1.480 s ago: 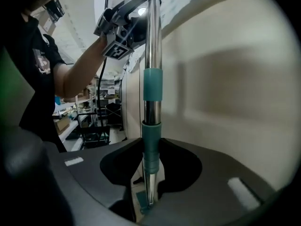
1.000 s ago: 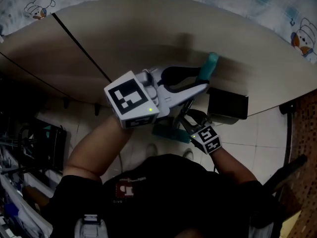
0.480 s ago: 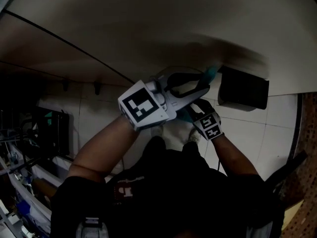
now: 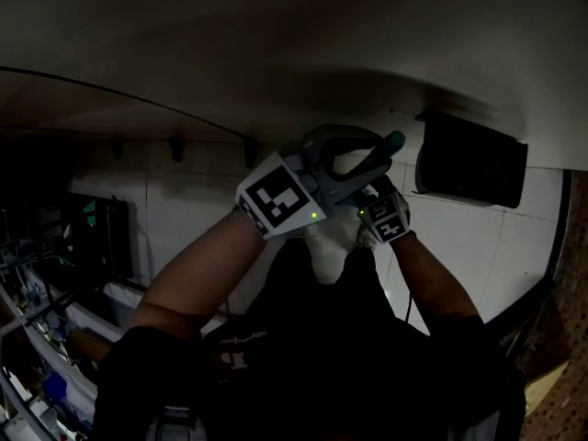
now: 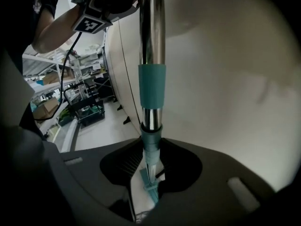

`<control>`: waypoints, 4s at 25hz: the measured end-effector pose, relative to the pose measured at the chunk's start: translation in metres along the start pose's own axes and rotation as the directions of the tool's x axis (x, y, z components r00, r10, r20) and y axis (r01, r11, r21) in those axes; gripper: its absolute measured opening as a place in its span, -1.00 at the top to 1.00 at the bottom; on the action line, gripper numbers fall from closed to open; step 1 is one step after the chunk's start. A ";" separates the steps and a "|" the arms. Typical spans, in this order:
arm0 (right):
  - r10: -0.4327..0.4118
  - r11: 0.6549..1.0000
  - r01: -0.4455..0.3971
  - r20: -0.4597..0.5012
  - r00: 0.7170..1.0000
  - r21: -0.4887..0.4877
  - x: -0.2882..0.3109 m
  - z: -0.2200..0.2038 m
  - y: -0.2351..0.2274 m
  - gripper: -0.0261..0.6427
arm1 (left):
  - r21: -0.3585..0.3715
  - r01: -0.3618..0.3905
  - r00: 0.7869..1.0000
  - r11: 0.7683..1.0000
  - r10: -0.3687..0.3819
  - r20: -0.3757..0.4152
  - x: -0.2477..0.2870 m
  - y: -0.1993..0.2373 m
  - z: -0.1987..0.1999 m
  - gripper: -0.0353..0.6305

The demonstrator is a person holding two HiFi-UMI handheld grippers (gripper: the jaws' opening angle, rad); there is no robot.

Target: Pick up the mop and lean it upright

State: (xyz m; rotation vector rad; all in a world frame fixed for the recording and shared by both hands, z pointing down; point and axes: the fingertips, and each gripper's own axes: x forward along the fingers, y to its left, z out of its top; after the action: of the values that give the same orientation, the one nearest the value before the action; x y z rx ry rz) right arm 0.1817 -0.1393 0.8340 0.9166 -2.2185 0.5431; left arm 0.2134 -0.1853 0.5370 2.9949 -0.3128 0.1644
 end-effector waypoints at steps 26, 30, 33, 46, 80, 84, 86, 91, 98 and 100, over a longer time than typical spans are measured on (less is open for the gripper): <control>-0.049 0.988 0.050 -0.011 0.999 0.146 0.019 -0.044 -0.041 0.54 | -0.033 0.001 0.997 0.999 -0.004 -0.082 0.064 0.019 -0.050 0.60; -0.059 0.984 0.062 -0.021 0.998 0.168 0.016 -0.045 -0.046 0.54 | -0.028 0.016 0.995 0.999 -0.019 -0.102 0.074 0.018 -0.049 0.60; -0.070 0.983 0.075 -0.037 0.997 0.167 0.014 -0.049 -0.049 0.53 | -0.032 0.024 0.994 0.999 -0.027 -0.106 0.081 0.016 -0.050 0.60; -0.091 0.971 0.107 -0.084 0.992 0.215 -0.022 -0.065 -0.048 0.32 | -0.063 -0.022 0.990 0.998 0.012 -0.142 0.060 0.020 -0.049 0.42; 0.095 0.991 -0.006 0.670 0.737 -0.134 -0.441 0.367 0.019 0.85 | 0.095 -0.174 0.935 0.980 0.134 0.329 -0.129 -0.050 0.313 0.63; 0.045 0.996 0.026 0.696 0.716 -0.091 -0.480 0.397 0.014 0.88 | 0.111 -0.189 0.926 0.976 0.139 0.350 -0.137 -0.059 0.349 0.66; 0.033 0.996 0.034 0.702 0.711 -0.081 -0.494 0.408 0.013 0.88 | 0.120 -0.187 0.927 0.975 0.135 0.349 -0.138 -0.063 0.362 0.67; 0.029 0.997 0.034 0.700 0.714 -0.075 -0.508 0.425 0.014 0.88 | 0.093 -0.173 0.934 0.981 0.133 0.333 -0.140 -0.065 0.379 0.69; 0.066 0.996 -0.005 0.707 0.704 -0.087 -0.513 0.432 0.021 0.88 | 0.099 -0.174 0.929 0.980 0.130 0.345 -0.141 -0.064 0.387 0.71; 0.071 0.995 -0.004 0.709 0.701 -0.095 -0.514 0.433 0.022 0.89 | 0.101 -0.175 0.931 0.979 0.131 0.342 -0.141 -0.064 0.387 0.71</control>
State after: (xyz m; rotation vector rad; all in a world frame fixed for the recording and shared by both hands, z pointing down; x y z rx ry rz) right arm 0.2559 -0.1434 0.1653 1.1764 -2.9324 0.0826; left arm 0.1268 -0.1475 0.1310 3.1180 -0.5941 -0.3274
